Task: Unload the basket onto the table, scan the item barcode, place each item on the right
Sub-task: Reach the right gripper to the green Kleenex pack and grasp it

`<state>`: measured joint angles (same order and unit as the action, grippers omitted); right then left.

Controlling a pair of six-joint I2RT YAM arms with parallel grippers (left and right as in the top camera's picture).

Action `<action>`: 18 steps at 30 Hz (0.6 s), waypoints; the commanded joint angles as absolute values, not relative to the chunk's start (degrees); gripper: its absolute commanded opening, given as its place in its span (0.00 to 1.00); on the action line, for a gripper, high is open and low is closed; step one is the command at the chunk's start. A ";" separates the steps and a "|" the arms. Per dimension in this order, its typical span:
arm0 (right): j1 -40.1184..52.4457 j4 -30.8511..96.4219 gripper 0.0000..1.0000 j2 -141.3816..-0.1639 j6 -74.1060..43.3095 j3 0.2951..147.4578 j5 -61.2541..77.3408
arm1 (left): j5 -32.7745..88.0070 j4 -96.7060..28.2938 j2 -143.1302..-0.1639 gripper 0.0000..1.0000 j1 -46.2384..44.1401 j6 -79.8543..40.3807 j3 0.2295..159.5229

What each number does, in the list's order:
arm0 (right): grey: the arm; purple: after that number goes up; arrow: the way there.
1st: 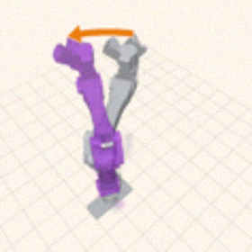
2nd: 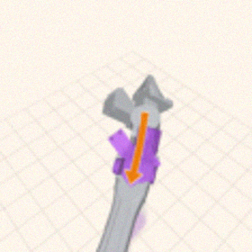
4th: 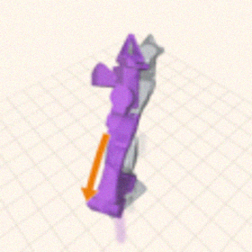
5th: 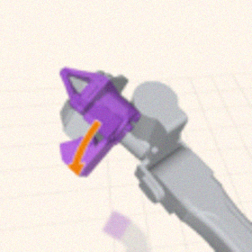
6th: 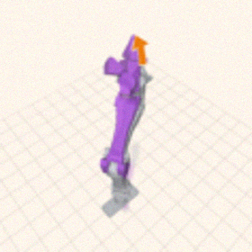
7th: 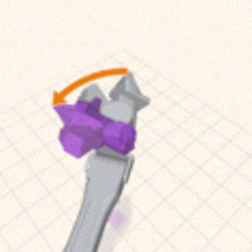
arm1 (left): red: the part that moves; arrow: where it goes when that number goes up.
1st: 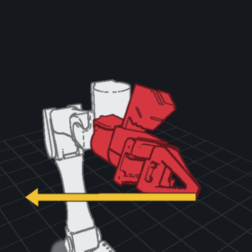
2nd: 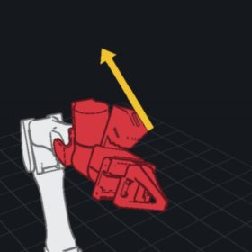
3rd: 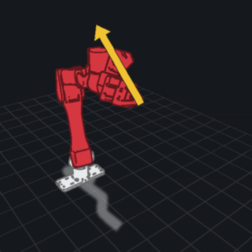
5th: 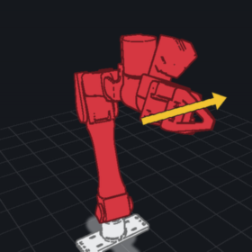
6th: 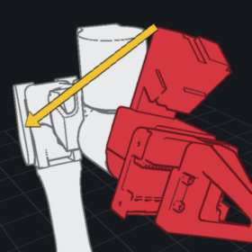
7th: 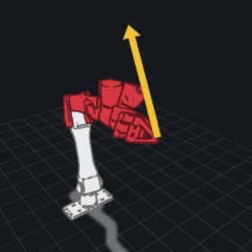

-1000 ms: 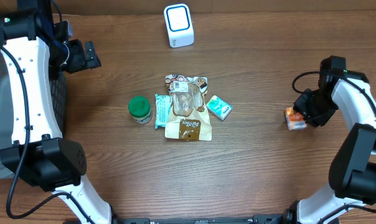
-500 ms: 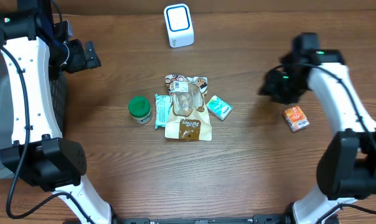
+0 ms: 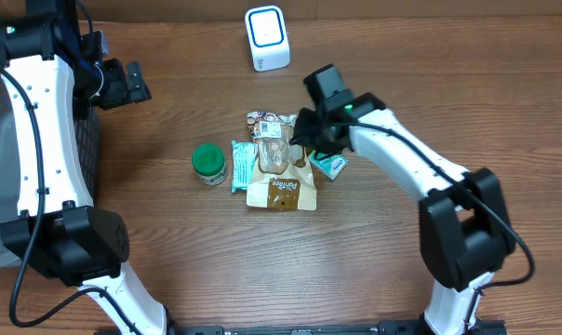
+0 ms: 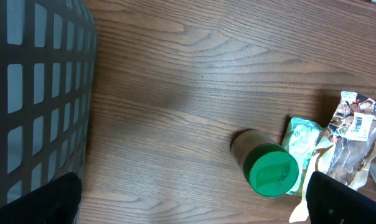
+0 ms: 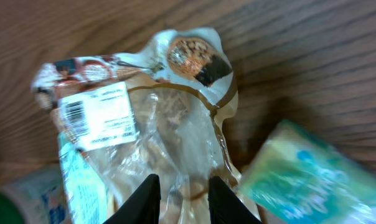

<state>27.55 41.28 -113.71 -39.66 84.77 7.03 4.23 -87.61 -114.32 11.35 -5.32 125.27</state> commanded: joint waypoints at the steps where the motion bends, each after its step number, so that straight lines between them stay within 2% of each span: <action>1: 28.01 39.48 0.28 -116.49 -43.75 85.52 3.49 | 4.01 -87.55 -112.81 0.99 11.60 -3.81 125.40; 18: 28.03 39.46 0.32 -119.22 -43.29 85.52 0.99 | 4.01 -87.55 -112.81 0.99 11.60 -3.81 125.40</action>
<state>28.14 40.42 -117.40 -42.87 84.77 2.11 4.23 -87.61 -114.32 11.35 -5.32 125.27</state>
